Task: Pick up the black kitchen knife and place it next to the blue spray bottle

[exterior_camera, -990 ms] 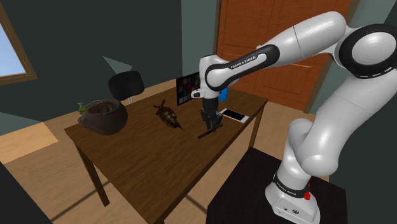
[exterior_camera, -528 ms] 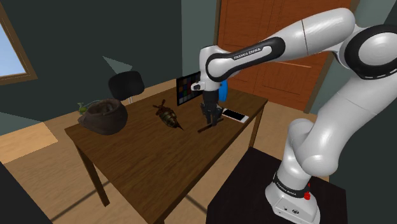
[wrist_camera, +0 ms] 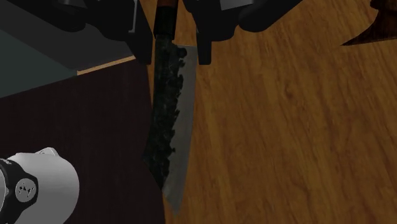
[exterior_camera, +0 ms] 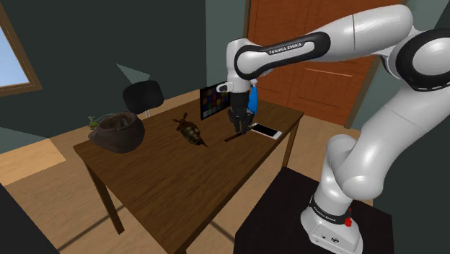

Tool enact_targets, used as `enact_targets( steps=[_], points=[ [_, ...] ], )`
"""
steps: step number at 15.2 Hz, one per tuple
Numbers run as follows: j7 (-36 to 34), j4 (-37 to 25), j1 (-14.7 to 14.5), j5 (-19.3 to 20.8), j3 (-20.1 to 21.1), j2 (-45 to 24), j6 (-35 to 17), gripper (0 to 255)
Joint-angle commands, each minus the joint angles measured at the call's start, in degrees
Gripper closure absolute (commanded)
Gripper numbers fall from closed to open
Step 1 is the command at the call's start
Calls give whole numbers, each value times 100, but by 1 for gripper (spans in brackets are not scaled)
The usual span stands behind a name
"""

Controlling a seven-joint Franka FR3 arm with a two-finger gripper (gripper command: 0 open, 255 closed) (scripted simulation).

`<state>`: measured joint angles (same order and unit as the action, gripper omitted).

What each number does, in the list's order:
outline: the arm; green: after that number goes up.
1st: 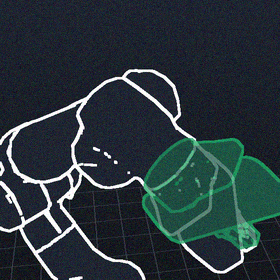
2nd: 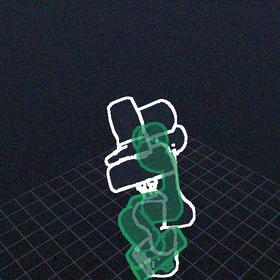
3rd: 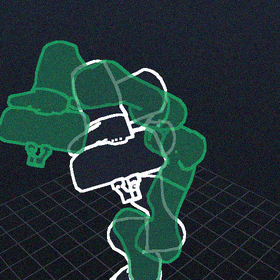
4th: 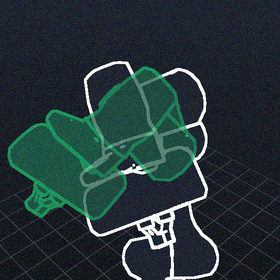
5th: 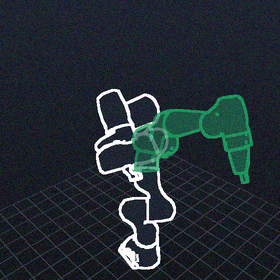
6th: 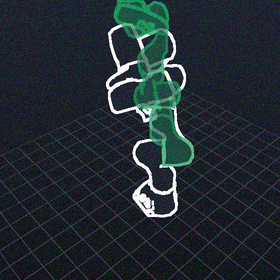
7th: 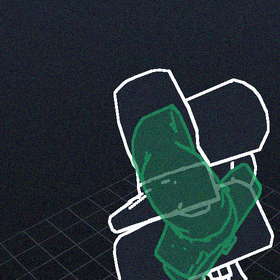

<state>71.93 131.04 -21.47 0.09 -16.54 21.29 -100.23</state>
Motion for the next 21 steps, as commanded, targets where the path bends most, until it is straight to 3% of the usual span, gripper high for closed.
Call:
enact_targets(
  steps=[1, 21],
  points=[
    [-9, -136, 2, 4, 6, 30, 167, 255],
    [-119, -1702, -46, -50, 81, 2, 1702, 255]
  ],
)
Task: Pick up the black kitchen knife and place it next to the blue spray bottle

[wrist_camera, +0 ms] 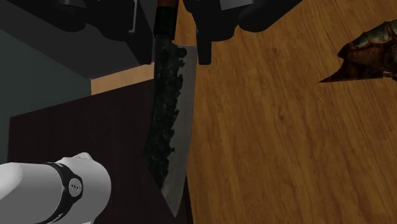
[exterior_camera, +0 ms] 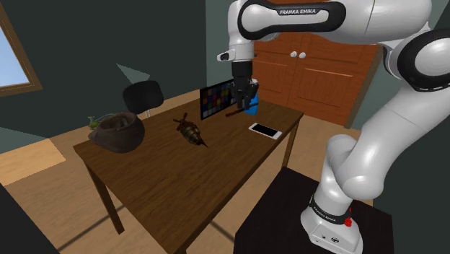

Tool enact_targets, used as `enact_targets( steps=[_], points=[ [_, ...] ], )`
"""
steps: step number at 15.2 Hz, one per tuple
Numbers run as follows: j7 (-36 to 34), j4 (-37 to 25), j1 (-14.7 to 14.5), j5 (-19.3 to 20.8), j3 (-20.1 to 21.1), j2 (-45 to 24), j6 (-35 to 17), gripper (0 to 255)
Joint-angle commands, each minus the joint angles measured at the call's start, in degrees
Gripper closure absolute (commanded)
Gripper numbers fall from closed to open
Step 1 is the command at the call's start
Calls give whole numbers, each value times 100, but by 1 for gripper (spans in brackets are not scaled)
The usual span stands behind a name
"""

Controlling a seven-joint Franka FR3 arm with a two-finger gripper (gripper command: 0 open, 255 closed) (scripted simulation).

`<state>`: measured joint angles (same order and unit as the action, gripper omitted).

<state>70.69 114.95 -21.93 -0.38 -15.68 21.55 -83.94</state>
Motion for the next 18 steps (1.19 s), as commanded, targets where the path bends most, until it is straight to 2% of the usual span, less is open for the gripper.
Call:
enact_targets(
  steps=[1, 11, 18],
  points=[
    [2, -184, -4, -8, -4, -38, 149, 255],
    [-19, -1150, -35, -66, -6, -252, 906, 255],
    [1106, -1881, 275, 116, -755, -932, 1024, 255]
  ],
)
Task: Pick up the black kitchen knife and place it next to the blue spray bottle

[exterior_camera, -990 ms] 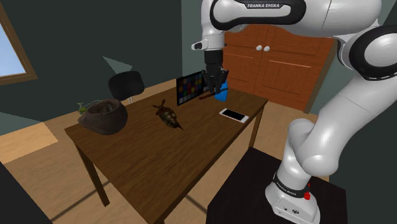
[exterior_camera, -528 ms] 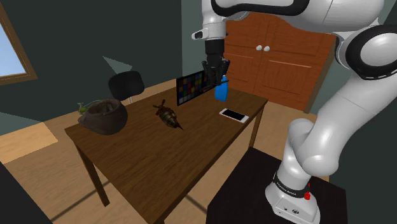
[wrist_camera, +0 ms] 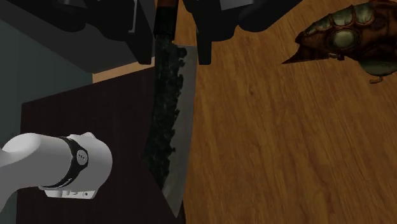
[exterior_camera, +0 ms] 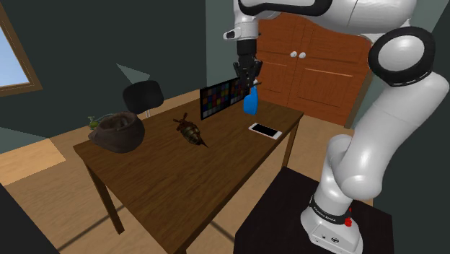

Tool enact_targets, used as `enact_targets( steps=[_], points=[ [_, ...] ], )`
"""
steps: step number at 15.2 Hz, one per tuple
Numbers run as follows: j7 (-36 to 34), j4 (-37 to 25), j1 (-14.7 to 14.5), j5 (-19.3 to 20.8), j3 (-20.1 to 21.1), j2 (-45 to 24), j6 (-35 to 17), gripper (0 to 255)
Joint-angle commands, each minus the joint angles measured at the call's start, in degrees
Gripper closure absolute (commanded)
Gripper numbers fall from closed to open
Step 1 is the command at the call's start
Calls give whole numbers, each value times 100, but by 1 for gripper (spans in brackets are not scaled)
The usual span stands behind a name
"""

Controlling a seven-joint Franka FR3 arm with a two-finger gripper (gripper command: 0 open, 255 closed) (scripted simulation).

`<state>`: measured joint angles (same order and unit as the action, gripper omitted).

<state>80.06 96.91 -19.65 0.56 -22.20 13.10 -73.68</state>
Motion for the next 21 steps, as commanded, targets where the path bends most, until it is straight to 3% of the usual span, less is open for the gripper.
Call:
enact_targets(
  steps=[1, 7, 11, 16, 18, 19, 20, 21],
  points=[
    [338, -212, 97, 24, -211, -216, 16, 255],
    [1409, -1209, 484, -141, -852, -1174, 180, 255],
    [2162, -2117, 918, -463, -1226, -2023, 389, 255],
    [3032, -3773, 1871, -1134, -1486, -3372, 919, 255],
    [3291, -4827, 2485, -1519, -1475, -4077, 1320, 255],
    [3365, -5641, 2932, -1782, -1408, -4553, 1648, 255],
    [3364, -5958, 3106, -1865, -1353, -4722, 1778, 255],
    [3386, -5497, 2918, -1734, -1382, -4522, 1534, 255]
  ],
)
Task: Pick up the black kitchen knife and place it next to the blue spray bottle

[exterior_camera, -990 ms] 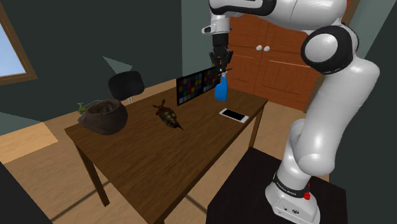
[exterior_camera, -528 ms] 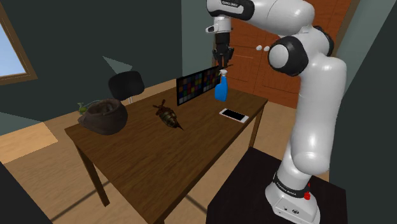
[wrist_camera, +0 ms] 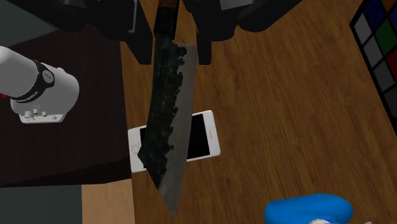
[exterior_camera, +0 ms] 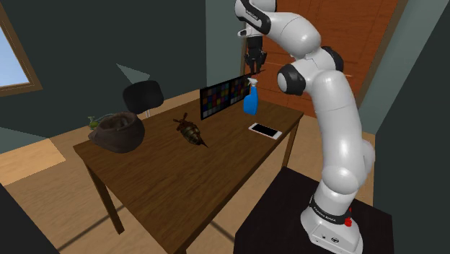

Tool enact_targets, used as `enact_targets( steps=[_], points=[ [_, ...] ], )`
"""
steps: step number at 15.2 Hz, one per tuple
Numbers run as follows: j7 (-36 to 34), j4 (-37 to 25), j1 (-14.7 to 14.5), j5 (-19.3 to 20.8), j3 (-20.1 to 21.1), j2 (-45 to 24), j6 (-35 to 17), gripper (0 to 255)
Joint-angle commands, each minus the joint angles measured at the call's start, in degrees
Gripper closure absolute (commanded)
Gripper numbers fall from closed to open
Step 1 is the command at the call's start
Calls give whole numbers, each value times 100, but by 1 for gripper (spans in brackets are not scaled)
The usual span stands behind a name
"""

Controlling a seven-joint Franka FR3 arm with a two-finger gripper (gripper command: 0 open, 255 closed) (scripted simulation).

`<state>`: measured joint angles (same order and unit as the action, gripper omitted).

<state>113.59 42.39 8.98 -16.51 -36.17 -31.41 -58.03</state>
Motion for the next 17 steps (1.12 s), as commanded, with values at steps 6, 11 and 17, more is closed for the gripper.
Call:
enact_targets(
  steps=[6, 11, 17],
  points=[
    [45, 1492, -545, 329, -110, 521, -946, 255],
    [15, 2308, -801, 486, -133, 787, -1505, 255],
    [-17, 3070, -996, 597, -139, 985, -2082, 255]
  ],
)
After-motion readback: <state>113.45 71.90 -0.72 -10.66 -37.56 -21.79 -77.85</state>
